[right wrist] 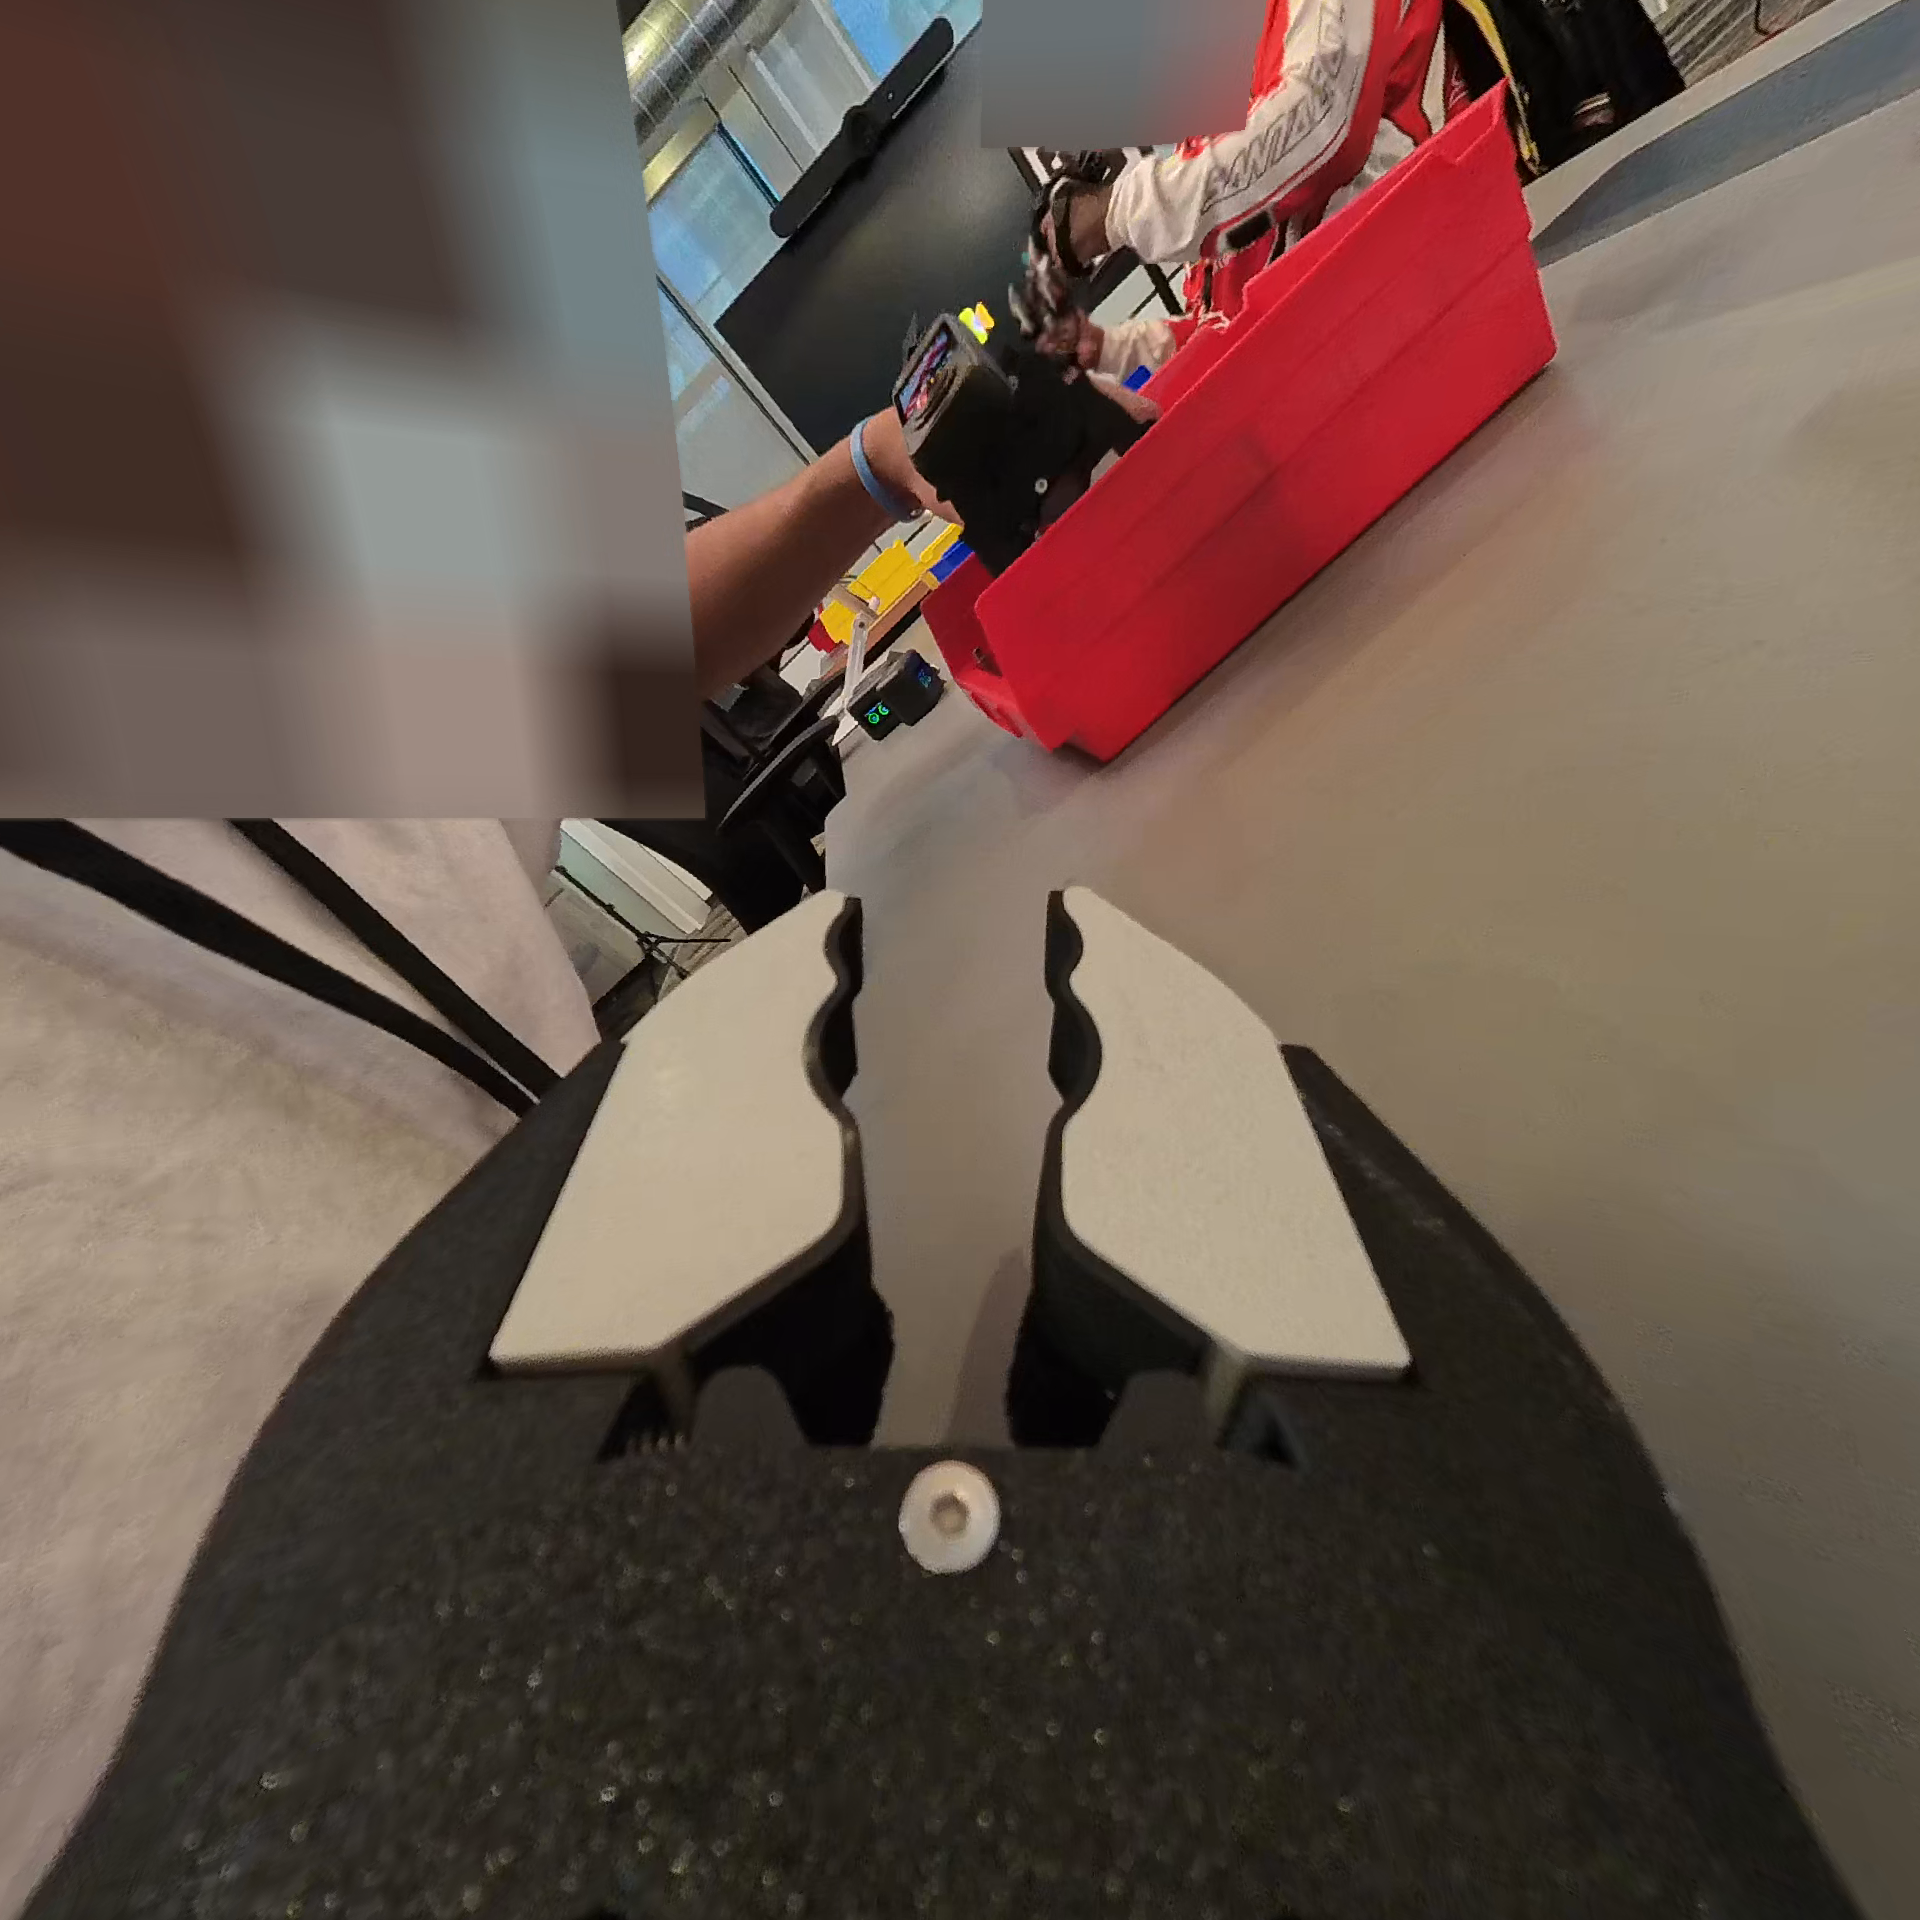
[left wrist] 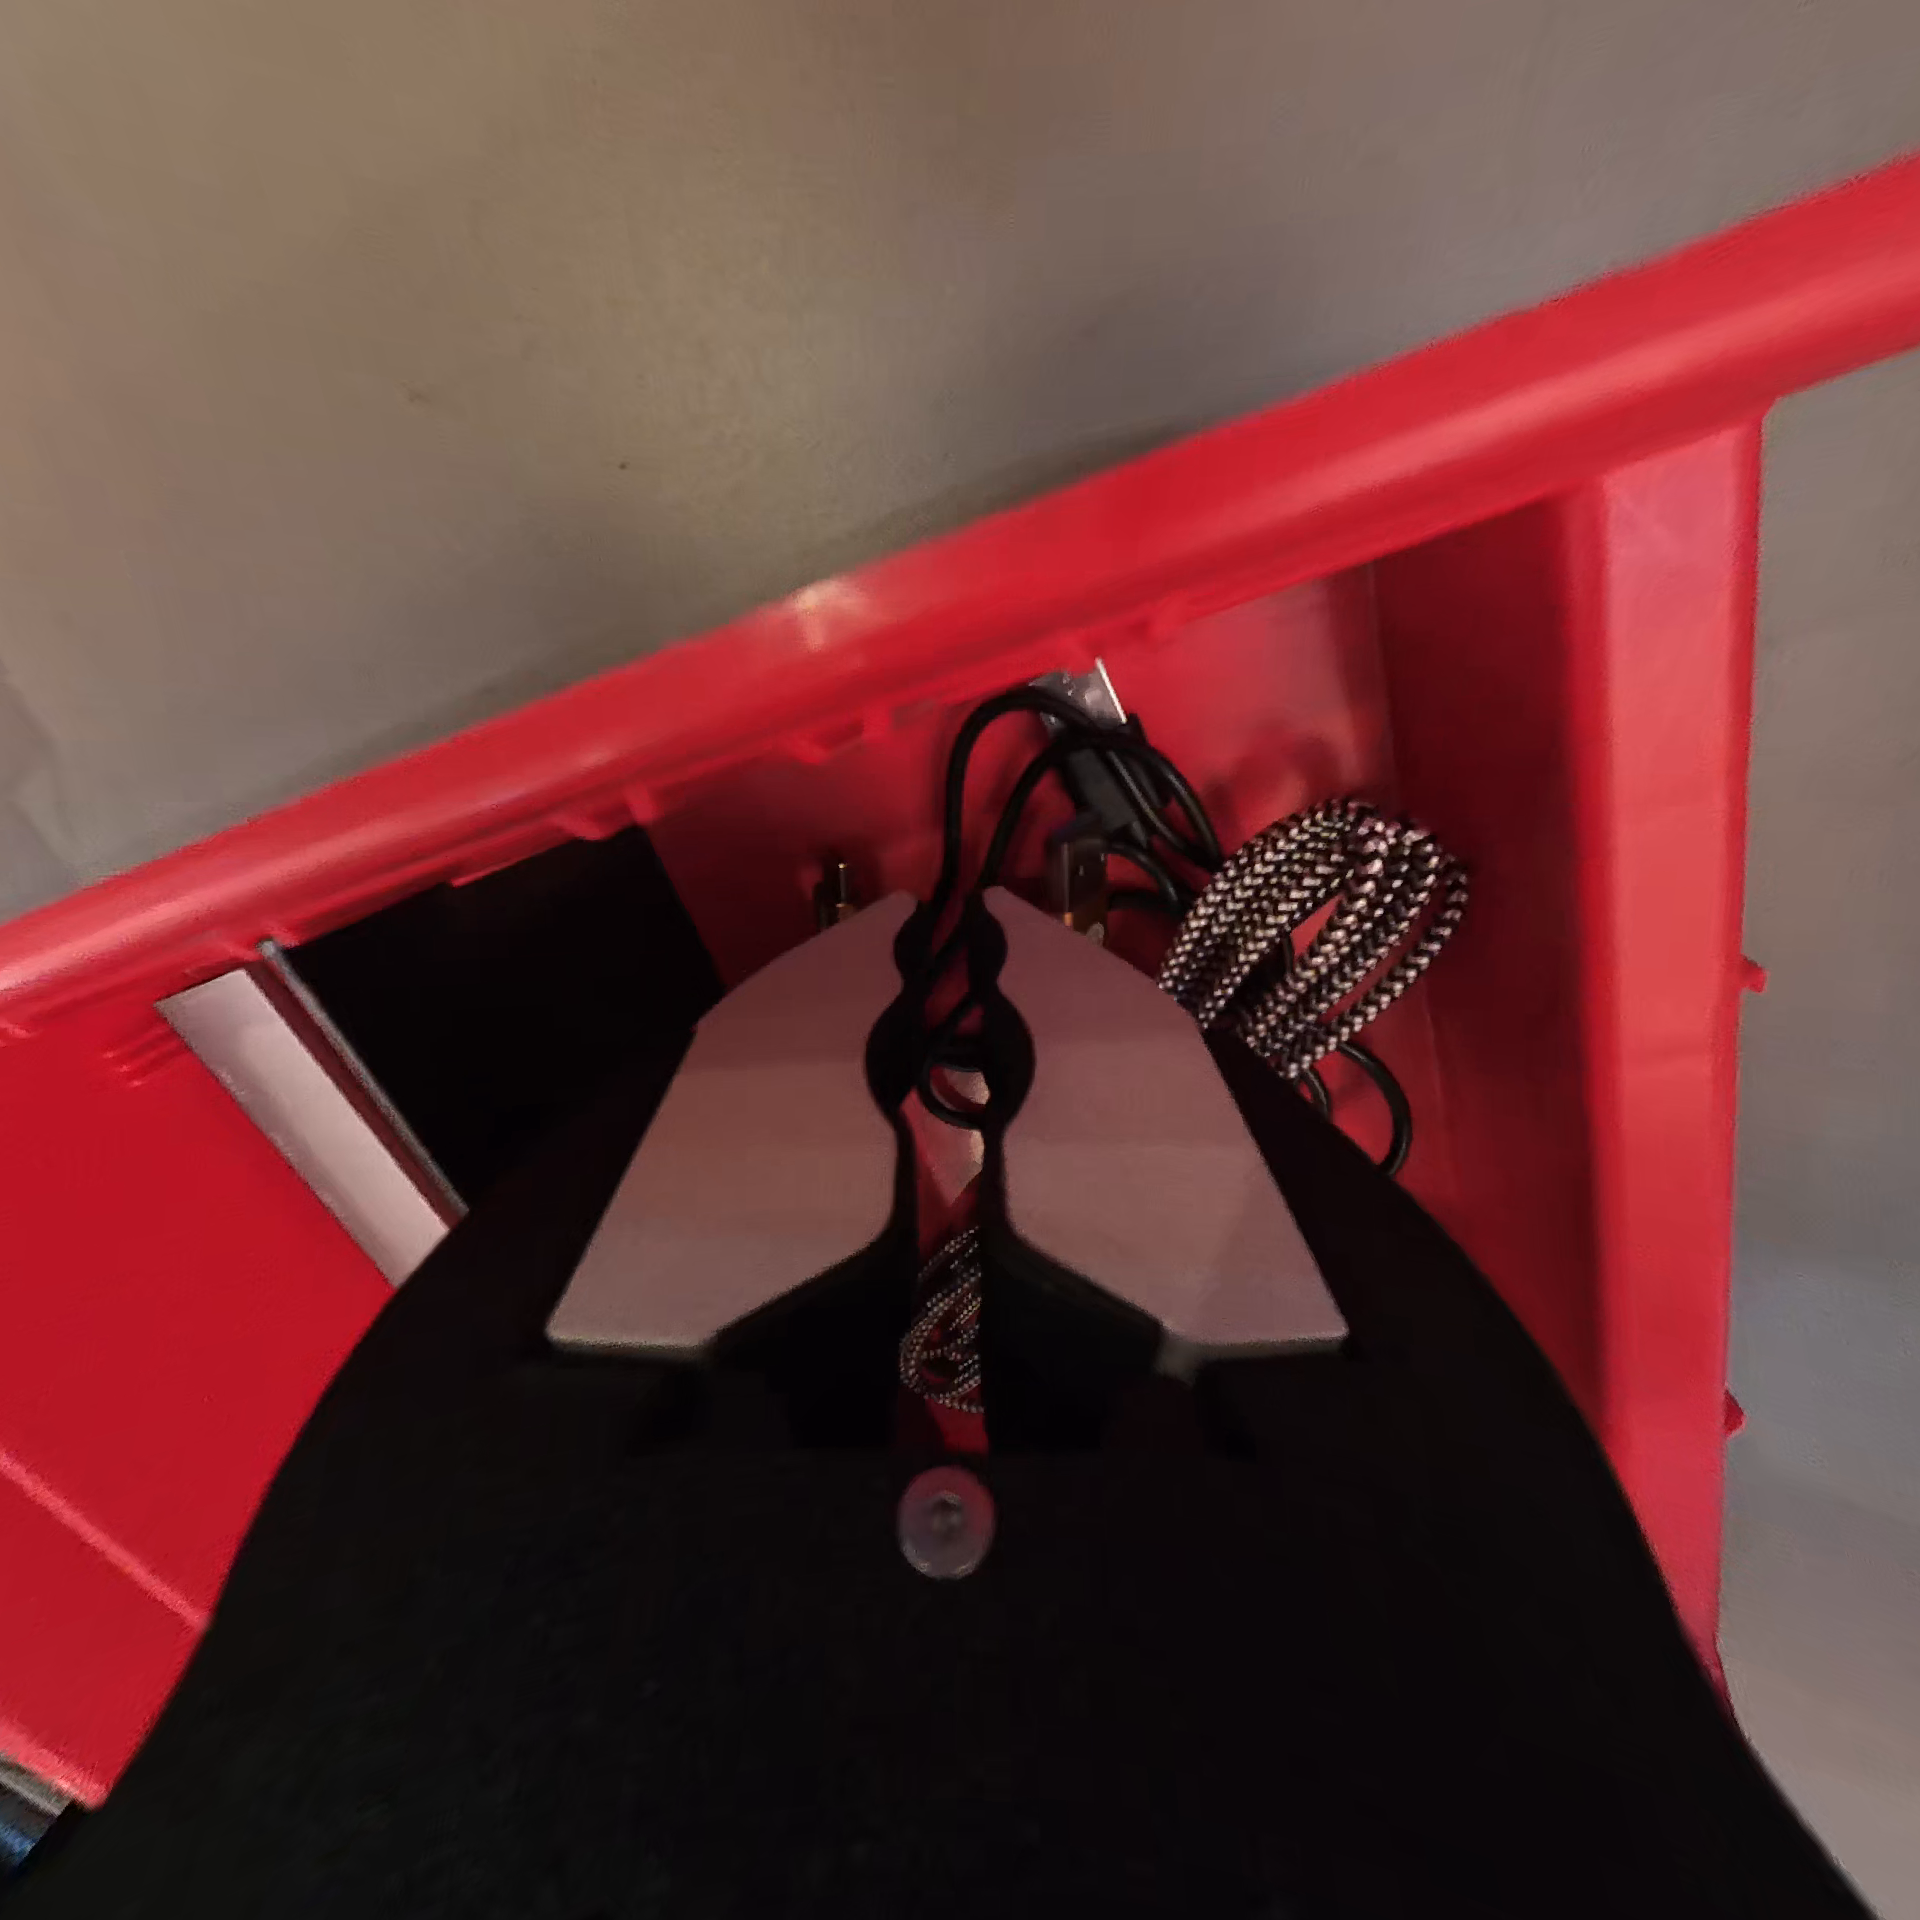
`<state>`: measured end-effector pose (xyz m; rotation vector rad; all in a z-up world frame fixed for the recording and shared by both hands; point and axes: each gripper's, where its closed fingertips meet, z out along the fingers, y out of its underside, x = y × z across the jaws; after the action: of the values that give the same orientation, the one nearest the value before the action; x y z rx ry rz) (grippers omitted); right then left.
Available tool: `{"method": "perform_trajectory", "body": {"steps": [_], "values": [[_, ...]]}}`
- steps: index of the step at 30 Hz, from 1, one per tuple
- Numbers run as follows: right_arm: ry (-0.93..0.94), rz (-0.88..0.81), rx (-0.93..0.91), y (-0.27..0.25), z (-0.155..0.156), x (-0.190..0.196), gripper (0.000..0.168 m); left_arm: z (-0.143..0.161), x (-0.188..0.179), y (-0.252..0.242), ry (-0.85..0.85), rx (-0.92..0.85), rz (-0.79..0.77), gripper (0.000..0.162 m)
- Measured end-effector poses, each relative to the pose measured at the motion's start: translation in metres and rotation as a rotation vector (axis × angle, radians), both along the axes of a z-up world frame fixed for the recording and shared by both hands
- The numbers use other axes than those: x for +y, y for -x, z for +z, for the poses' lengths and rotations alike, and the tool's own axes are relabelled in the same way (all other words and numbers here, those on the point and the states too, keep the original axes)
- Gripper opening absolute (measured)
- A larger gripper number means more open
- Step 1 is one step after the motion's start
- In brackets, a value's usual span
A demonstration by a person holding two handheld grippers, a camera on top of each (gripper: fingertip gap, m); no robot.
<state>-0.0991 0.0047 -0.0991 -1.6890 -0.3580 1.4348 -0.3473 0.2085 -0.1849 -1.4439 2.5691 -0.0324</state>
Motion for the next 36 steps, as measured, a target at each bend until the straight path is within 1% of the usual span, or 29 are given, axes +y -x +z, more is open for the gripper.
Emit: {"method": "perform_trajectory", "body": {"steps": [2, 6, 9, 13, 16, 19, 22, 24, 27, 29, 30, 32, 34, 36], "values": [[0.005, 0.012, 0.013, 0.002, 0.001, -0.001, 0.033, 0.001, -0.001, 0.001, 0.019, -0.003, 0.018, 0.007], [0.01, 0.03, 0.018, 0.005, 0.0, -0.003, 0.033, 0.006, -0.006, -0.002, 0.089, -0.021, 0.056, 0.011], [0.013, 0.044, 0.012, 0.008, -0.001, -0.005, 0.033, 0.0, 0.0, -0.002, 0.022, -0.012, 0.032, 0.013], [0.025, 0.057, 0.015, 0.01, -0.002, -0.005, 0.033, -0.006, -0.004, -0.006, 0.047, -0.039, 0.027, 0.0], [0.029, 0.06, 0.022, 0.01, -0.002, -0.005, 0.033, -0.006, -0.004, -0.007, 0.059, -0.092, 0.018, 0.0], [0.035, 0.062, 0.03, 0.01, -0.002, -0.005, 0.033, -0.006, -0.004, -0.007, 0.067, -0.094, 0.047, 0.0], [0.041, 0.061, 0.042, 0.009, -0.001, -0.004, 0.033, -0.004, 0.002, -0.009, -0.012, -0.108, 0.063, 0.0], [0.041, 0.061, 0.051, 0.009, 0.0, -0.004, 0.033, 0.006, 0.004, -0.012, -0.026, -0.175, 0.095, 0.0], [0.033, 0.067, 0.049, 0.01, 0.002, -0.006, 0.033, 0.033, 0.008, -0.011, -0.017, -0.275, 0.174, 0.0], [0.027, 0.071, 0.043, 0.011, 0.002, -0.008, 0.033, 0.047, 0.009, -0.006, -0.009, -0.302, 0.213, 0.0], [0.024, 0.074, 0.04, 0.011, 0.003, -0.009, 0.033, 0.052, 0.008, -0.005, -0.013, -0.32, 0.206, 0.0], [0.021, 0.082, 0.035, 0.013, 0.003, -0.01, 0.033, 0.049, -0.004, -0.008, 0.043, -0.319, 0.172, 0.0], [0.023, 0.093, 0.038, 0.015, 0.003, -0.012, 0.033, 0.039, -0.007, -0.013, 0.054, -0.291, 0.17, 0.0], [0.024, 0.106, 0.036, 0.017, 0.004, -0.014, 0.033, 0.027, -0.01, -0.013, 0.096, -0.225, 0.19, 0.002]]}}
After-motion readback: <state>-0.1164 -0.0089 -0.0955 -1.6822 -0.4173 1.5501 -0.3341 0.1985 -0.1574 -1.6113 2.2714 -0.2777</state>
